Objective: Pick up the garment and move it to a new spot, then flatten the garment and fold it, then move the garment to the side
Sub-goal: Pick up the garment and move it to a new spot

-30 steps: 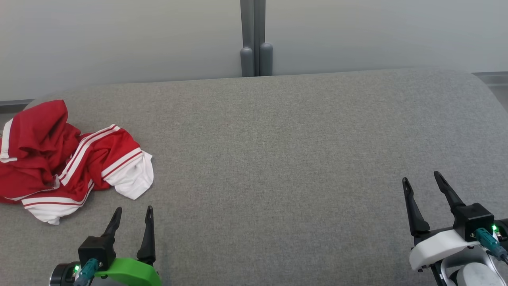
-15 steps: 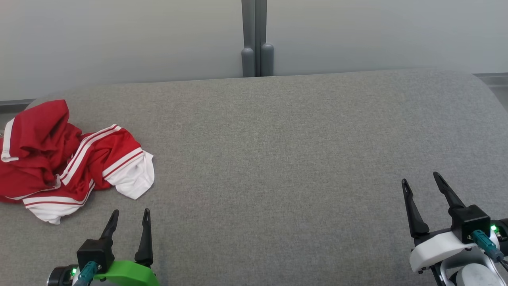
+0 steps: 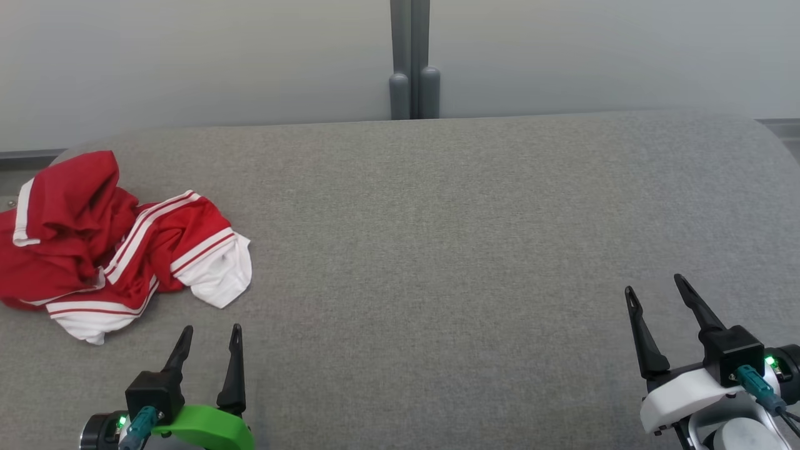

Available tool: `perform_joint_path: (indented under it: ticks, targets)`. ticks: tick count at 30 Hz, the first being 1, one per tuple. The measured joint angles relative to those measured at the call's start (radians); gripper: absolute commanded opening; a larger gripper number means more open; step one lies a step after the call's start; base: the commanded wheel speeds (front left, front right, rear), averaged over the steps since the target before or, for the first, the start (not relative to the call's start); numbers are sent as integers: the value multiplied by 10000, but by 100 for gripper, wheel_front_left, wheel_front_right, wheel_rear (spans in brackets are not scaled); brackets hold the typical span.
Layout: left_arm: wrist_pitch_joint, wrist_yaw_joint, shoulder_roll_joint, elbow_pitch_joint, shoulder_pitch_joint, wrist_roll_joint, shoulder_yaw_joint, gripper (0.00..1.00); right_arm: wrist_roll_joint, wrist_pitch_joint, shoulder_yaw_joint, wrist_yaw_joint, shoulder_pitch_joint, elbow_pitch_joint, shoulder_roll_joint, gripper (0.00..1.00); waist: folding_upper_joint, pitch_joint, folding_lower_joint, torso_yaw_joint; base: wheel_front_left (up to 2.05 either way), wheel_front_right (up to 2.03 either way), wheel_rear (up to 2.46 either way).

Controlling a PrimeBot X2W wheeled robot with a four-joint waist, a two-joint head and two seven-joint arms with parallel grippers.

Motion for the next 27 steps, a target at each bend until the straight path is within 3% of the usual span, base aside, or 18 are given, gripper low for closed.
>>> perform_joint_path:
  ticks: [7,20,27]
  targets:
    - [-13,-12,-61,-61,-190,-63,-75,100,79,-4,140,0,46,-6,27,100,0,-2,0,808,0,0,0]
    - [-15,-17,31,-127,171,-100,541,100,79,-8,782,2,-380,146,228,100,0,-52,0,3292,0,0,0]
    - [-15,-17,-6,-232,253,-163,696,100,111,-8,901,2,-374,219,201,100,0,-101,0,4121,0,0,0]
